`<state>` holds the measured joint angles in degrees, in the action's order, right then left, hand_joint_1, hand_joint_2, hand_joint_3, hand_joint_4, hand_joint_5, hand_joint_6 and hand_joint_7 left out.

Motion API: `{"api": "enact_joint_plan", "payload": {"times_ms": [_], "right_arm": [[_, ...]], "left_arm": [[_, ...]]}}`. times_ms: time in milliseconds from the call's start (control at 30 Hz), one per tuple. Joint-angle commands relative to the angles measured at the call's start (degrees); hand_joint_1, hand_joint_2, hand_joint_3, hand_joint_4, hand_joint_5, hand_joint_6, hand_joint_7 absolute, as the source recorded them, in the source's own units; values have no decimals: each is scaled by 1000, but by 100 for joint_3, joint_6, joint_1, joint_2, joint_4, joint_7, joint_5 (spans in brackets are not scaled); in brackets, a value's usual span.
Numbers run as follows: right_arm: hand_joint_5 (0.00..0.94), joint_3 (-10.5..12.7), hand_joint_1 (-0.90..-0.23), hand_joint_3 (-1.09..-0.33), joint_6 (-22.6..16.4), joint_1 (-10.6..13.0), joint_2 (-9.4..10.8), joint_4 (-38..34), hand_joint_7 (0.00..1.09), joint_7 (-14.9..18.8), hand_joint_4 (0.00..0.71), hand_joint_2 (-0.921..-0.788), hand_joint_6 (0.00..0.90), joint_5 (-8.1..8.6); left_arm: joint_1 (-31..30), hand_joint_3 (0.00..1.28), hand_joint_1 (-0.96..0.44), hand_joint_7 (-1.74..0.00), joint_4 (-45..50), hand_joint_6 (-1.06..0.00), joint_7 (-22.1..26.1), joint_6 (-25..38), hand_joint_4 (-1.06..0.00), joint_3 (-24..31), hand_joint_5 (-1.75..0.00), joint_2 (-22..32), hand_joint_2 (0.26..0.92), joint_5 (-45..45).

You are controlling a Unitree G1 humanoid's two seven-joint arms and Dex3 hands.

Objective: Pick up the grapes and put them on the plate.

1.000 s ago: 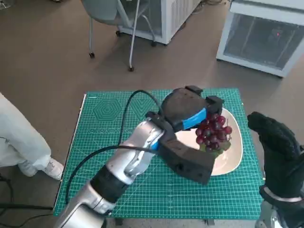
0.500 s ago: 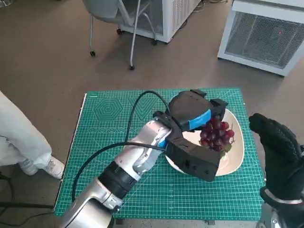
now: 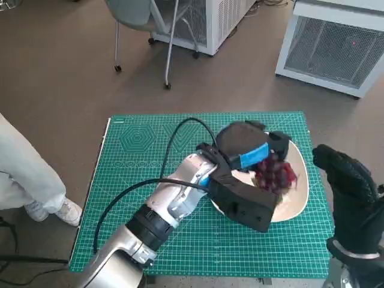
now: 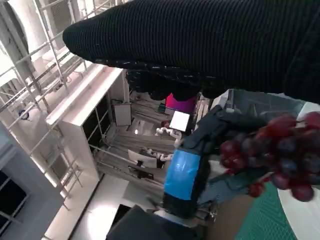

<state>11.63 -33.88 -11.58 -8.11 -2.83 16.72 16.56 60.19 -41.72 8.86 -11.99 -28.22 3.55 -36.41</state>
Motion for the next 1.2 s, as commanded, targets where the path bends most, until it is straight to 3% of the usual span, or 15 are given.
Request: {"api": "enact_joint_plan", "payload": {"times_ms": [33,233,533,933,1200], "right_arm": [[0,-17,-470,-531,79,143,38,13,635,-56,557,-921,214,-26],[0,-19,-471,-531,115,154,37,32,638,-58,557,-921,212,0],[0,-28,-471,-531,147,170,51,52,642,-74,557,-921,210,-2],[0,-40,-471,-533,205,179,57,108,649,-96,556,-921,205,13],[0,-37,-471,-532,235,124,52,69,651,-77,556,-921,204,39]], "left_arm": [[30,22,-153,-104,-153,-388,67,17,-243,-52,-79,-25,857,15],[101,6,-316,-21,-334,-369,-55,-20,-216,-155,-13,2,852,-101],[72,3,-352,-14,-565,-384,-228,-260,-224,-22,-5,15,855,45],[-155,20,-427,-3,-1057,-376,196,-1089,-234,834,-3,265,910,1279],[-614,74,-454,-4,-926,-371,219,-1440,-237,1558,-3,623,920,2031]]}}
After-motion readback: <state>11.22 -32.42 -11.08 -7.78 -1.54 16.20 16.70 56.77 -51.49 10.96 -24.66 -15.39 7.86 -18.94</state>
